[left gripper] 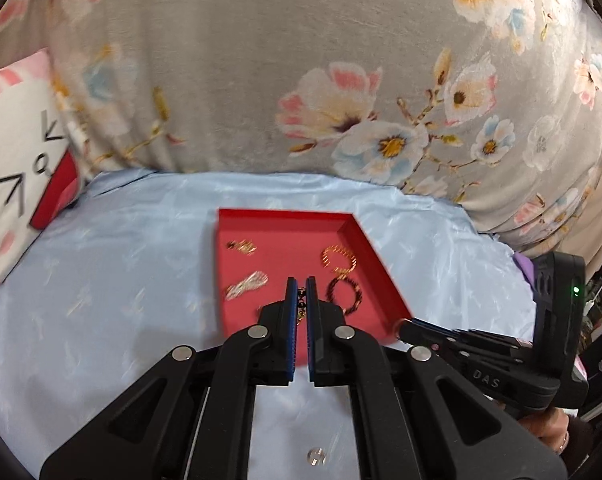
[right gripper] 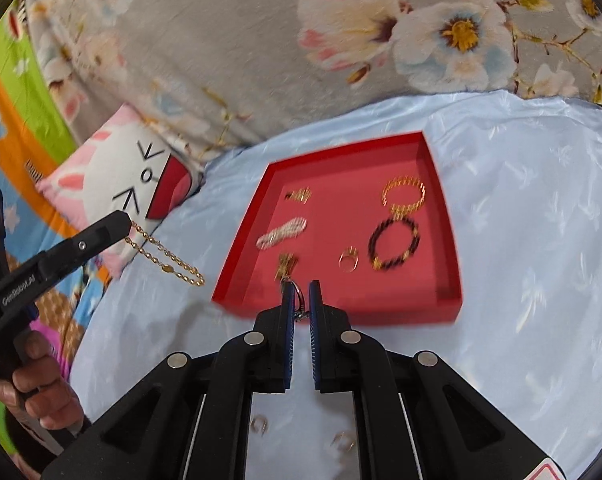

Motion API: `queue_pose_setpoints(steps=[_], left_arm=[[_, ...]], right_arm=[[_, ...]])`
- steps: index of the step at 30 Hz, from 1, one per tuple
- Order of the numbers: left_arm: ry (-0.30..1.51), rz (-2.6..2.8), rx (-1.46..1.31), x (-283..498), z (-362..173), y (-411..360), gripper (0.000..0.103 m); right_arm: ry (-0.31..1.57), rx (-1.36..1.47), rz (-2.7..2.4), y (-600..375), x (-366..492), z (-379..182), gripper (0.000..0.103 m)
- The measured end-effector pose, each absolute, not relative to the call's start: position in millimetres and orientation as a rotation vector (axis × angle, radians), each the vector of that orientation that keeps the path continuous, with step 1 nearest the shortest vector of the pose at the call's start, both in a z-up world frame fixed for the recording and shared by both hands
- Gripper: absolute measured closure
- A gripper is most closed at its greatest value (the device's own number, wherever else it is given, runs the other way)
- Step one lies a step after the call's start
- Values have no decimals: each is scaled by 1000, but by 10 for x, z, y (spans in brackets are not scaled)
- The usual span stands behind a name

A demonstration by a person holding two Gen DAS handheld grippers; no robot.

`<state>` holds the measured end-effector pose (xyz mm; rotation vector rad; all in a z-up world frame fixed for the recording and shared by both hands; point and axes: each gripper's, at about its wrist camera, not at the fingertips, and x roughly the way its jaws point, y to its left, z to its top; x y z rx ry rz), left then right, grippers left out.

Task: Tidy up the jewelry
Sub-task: 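Drop the chain into the red box with the left tool while the right tool drops the ring there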

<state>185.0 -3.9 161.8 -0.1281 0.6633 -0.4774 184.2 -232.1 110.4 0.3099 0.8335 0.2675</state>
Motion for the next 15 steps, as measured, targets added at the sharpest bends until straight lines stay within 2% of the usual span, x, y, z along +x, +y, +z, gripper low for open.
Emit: queue_pose_setpoints(steps=[5,15], left_arm=[[676,-513,-146,2409,1595,-266,100],[742,-508,-114,3233,1162,-555,100]], right_arm=[[876,349,261,-2451,2451,1035,97],[1042,419,246,-2416,3325,468,97]])
